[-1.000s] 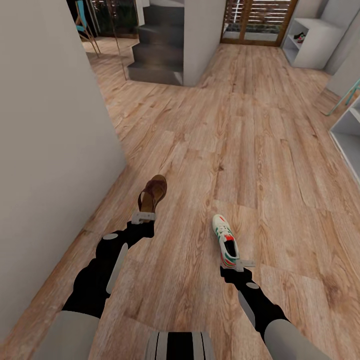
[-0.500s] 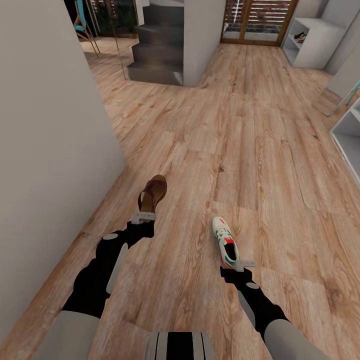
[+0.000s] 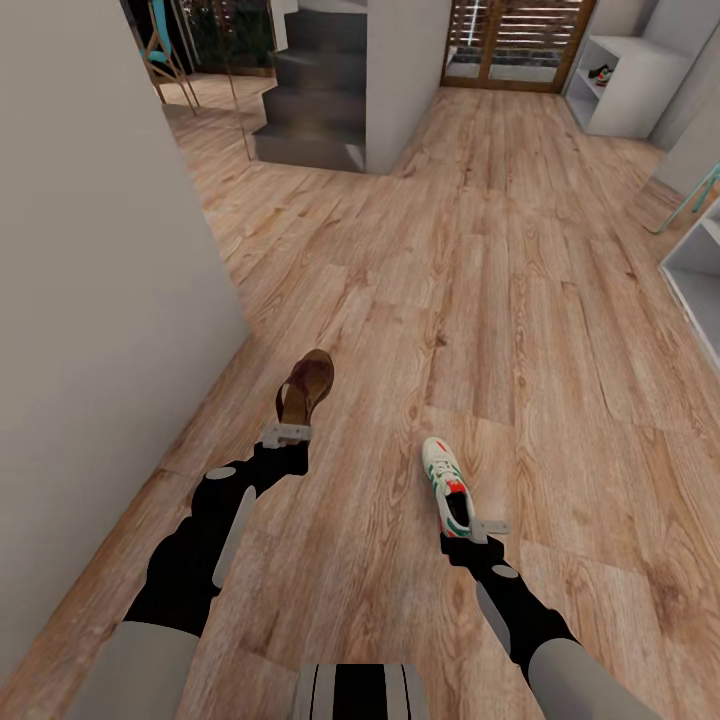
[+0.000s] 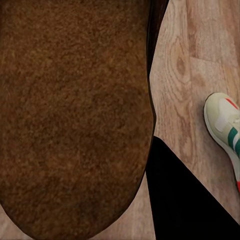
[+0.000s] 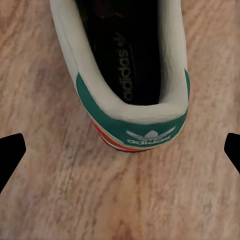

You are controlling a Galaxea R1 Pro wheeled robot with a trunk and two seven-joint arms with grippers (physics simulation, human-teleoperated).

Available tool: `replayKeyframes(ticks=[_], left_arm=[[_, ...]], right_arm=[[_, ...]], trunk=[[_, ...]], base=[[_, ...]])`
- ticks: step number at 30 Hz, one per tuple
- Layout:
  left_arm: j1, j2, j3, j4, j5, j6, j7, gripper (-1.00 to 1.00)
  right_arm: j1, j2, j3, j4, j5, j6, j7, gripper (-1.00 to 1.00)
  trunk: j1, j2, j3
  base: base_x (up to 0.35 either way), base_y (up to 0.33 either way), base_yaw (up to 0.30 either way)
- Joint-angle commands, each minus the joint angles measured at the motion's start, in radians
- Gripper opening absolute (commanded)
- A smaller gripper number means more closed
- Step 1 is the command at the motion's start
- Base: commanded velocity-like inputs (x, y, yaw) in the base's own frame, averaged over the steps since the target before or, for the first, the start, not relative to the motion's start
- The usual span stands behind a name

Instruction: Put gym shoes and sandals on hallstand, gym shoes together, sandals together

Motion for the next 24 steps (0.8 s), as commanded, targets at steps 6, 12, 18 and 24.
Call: replayKeyframes(ticks=[6, 12, 18, 24], left_arm=[[0.000, 0.000, 0.001, -0.001, -0.002, 0.006, -0.004, -1.00], [0.000, 0.000, 0.001, -0.001, -0.001, 0.006, -0.004, -1.00], [0.000, 0.000, 0.000, -0.001, -0.001, 0.006, -0.004, -1.00], [0.000, 0.000, -0.001, -0.001, -0.002, 0.006, -0.004, -1.00]], right_arm=[[0.000, 0.001, -0.005, -0.001, 0.008, 0.001, 0.000, 1.00], [0.000, 0.001, -0.005, -0.001, 0.008, 0.001, 0.000, 1.00], [0.000, 0.000, -0.005, -0.002, 0.008, 0.001, 0.000, 1.00], [-0.001, 0.001, -0.005, -0.002, 0.008, 0.001, 0.000, 1.00]], trunk=[[0.000, 0.000, -0.001], [0.000, 0.000, -0.002], [0.002, -0.001, -0.028], [0.002, -0.001, -0.033]], base=[[0.004, -0.003, 0.000], [0.000, 0.000, 0.000], [0.000, 0.000, 0.000], [0.000, 0.000, 0.000]])
